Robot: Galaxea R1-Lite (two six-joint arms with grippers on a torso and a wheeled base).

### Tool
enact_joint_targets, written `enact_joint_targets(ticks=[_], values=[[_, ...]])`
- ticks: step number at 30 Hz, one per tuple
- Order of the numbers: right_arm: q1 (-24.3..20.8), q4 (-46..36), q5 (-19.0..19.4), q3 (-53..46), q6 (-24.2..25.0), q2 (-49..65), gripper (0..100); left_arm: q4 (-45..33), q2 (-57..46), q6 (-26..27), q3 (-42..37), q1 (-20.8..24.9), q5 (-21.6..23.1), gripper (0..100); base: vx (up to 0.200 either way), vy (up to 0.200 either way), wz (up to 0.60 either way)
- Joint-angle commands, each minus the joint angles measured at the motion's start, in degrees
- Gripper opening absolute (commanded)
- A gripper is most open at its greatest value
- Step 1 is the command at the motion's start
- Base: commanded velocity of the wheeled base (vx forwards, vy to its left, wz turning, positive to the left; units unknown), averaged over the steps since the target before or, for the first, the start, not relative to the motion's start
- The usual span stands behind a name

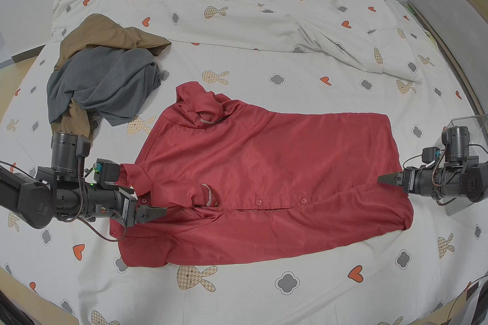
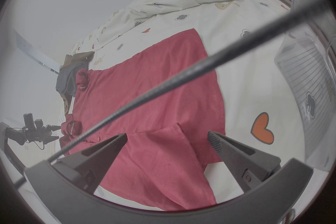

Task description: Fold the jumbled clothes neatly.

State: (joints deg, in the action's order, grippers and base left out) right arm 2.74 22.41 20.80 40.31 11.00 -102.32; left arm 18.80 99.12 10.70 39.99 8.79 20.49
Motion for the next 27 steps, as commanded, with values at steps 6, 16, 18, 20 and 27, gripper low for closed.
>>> enact_joint_targets(ticks=[6, 16, 18, 20, 27], values=[[-1.1, 0.0, 0.0, -0.2, -0.1, -1.3, 100, 0.4, 2.7, 0.0, 1.1, 2.3, -0.1, 100, 0.0, 0.0, 0.0], [-1.9, 0.0, -0.1, -0.1, 0.0, -2.8, 100, 0.8, 5.6, -0.1, 3.4, 3.0, -0.1, 100, 0.0, 0.0, 0.0], [-2.0, 0.1, -0.1, -0.1, 0.0, -3.0, 100, 0.9, 6.4, -0.1, 4.0, 3.4, -0.1, 100, 0.0, 0.0, 0.0], [-2.1, 0.1, -0.1, -0.1, 0.0, -3.0, 100, 1.2, 7.1, -0.1, 4.4, 3.6, -0.1, 100, 0.0, 0.0, 0.0], [-2.4, 0.1, -0.1, -0.2, 0.0, -3.2, 100, 4.6, 8.3, -0.7, 4.0, 3.8, -0.2, 100, 0.0, 0.0, 0.0]])
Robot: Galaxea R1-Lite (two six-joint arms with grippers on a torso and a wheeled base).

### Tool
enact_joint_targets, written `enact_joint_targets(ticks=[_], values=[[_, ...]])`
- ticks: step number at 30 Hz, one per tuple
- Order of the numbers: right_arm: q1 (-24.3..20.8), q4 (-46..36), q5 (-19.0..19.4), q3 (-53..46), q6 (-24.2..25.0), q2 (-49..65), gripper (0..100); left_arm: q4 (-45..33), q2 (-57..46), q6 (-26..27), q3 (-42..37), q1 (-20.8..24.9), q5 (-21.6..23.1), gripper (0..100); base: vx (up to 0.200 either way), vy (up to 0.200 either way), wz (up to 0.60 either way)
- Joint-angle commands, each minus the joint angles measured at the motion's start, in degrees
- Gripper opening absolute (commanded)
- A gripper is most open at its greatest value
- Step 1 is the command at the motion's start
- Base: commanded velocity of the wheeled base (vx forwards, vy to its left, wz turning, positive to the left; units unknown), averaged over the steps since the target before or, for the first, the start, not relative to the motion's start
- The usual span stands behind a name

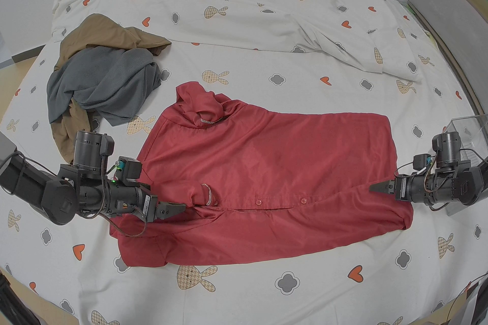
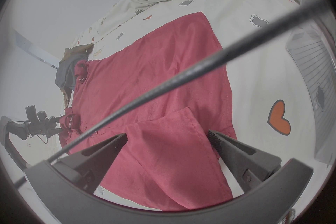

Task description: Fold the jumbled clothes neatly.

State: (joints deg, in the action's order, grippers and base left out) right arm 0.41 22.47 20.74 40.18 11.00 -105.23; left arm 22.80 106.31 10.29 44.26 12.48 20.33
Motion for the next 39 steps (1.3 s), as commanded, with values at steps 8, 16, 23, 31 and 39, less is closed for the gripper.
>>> enact_joint_targets(ticks=[8, 16, 23, 31, 39], values=[[-0.1, 0.0, 0.0, -0.1, -0.1, -1.2, 0, 0.8, 1.1, -0.4, -0.4, 0.1, 0.1, 0, 0.0, 0.0, 0.0], [0.2, 0.0, 0.0, -0.1, 0.1, -1.0, 0, 0.8, 0.6, -0.7, -0.5, -0.5, 0.0, 0, 0.0, 0.0, 0.0], [1.4, 0.0, -0.1, -0.5, 0.2, 0.2, 0, 0.8, -2.7, -1.3, -1.5, -1.3, 0.0, 0, 0.0, 0.0, 0.0], [2.6, -0.1, 0.0, -2.4, 0.2, 4.6, 0, 0.8, -4.6, -1.3, -1.8, -1.3, -0.1, 0, 0.0, 0.0, 0.0], [2.3, -0.1, -0.2, -4.4, 0.2, 7.1, 0, 0.8, -4.5, -1.3, -1.7, -1.8, -0.6, 0, 0.0, 0.0, 0.0]])
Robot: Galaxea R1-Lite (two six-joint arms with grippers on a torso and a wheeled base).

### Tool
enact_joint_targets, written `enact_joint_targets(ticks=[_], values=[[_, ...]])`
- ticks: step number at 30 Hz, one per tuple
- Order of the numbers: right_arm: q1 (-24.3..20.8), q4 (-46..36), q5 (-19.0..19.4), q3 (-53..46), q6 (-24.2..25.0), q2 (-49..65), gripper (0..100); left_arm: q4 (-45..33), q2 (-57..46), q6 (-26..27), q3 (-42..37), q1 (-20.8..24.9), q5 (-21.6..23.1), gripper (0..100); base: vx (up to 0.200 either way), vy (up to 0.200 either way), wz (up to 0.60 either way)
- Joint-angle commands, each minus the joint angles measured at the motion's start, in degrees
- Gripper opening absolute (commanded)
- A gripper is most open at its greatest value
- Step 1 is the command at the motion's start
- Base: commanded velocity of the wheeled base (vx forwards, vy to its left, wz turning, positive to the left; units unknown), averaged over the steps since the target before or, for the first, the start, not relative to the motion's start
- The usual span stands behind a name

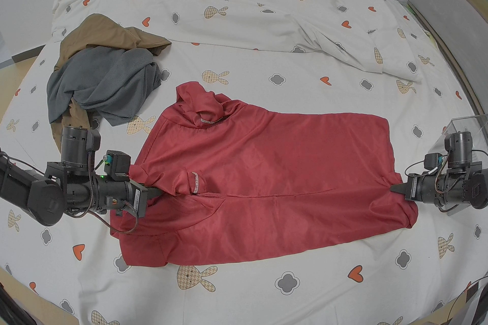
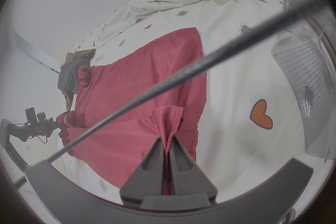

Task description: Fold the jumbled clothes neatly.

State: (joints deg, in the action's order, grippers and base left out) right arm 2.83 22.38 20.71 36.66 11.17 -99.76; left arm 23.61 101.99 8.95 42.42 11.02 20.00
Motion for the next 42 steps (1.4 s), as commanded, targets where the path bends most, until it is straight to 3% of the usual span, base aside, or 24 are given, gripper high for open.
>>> enact_joint_targets(ticks=[1, 9, 10, 33, 34, 42], values=[[0.0, 0.0, -0.1, -1.0, 0.0, 1.7, 0, 0.0, -0.2, 0.0, 0.2, -0.3, -0.5, 0, 0.0, 0.0, 0.0], [0.2, 0.0, -0.2, -1.5, -0.1, 1.1, 0, -0.1, -0.7, -0.2, -0.1, -1.2, -1.3, 0, 0.0, 0.0, 0.0], [0.2, 0.0, -0.1, -1.5, -0.2, 1.1, 100, -0.1, -0.8, -0.2, -0.1, -1.2, -1.6, 0, 0.0, 0.0, 0.0], [-2.3, 0.1, 0.0, 2.3, 0.0, -3.3, 100, -0.1, -0.4, -1.4, -0.3, -1.0, -2.2, 0, 0.0, 0.0, 0.0], [-2.3, 0.1, 0.0, 2.2, 0.0, -3.3, 0, 0.0, -0.3, -1.4, -0.3, -1.0, -2.2, 0, 0.0, 0.0, 0.0], [-1.5, 0.1, -0.1, 1.7, 0.0, -2.7, 0, 0.0, 0.0, -1.3, -0.4, -1.0, -2.2, 0, 0.0, 0.0, 0.0]])
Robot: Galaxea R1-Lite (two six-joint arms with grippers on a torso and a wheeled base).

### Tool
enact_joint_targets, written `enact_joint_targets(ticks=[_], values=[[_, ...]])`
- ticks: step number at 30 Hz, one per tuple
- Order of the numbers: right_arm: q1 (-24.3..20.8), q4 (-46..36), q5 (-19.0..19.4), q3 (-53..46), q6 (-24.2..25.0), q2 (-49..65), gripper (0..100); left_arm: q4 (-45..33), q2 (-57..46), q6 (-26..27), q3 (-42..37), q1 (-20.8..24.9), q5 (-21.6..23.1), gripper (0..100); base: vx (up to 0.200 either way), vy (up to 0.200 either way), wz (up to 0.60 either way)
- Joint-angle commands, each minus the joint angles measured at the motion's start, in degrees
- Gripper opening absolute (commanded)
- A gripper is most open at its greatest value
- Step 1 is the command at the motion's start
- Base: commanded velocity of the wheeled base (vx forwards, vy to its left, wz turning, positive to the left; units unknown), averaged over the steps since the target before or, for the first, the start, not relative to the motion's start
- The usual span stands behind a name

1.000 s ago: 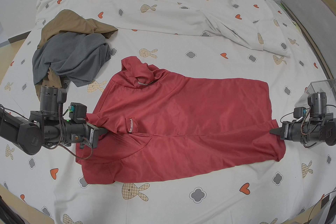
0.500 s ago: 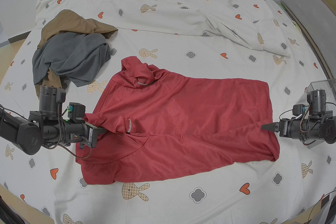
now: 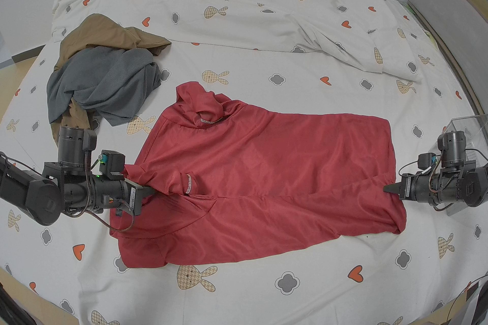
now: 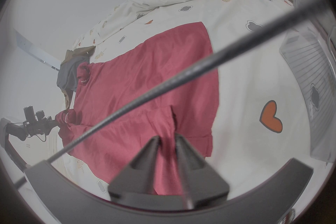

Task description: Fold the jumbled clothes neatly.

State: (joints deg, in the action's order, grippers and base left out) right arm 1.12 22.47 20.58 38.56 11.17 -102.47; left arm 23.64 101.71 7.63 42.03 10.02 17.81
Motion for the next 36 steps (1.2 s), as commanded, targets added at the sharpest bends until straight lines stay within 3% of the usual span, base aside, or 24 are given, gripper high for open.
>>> enact_joint_targets(ticks=[1, 16, 36], values=[[0.5, 0.0, 0.0, -0.5, 0.1, 0.5, 0, 0.0, 0.2, 0.0, 0.1, 0.0, 0.0, 0, 0.0, 0.0, 0.0], [6.1, 0.0, -0.2, -4.3, 0.2, 5.4, 0, 0.0, -0.4, -0.1, 0.2, 0.1, -0.1, 0, 0.0, 0.0, 0.0], [5.9, -0.1, -1.1, -4.1, 0.2, 5.2, 0, 0.4, 1.2, -0.2, 0.5, -0.2, -0.2, 0, 0.0, 0.0, 0.0]])
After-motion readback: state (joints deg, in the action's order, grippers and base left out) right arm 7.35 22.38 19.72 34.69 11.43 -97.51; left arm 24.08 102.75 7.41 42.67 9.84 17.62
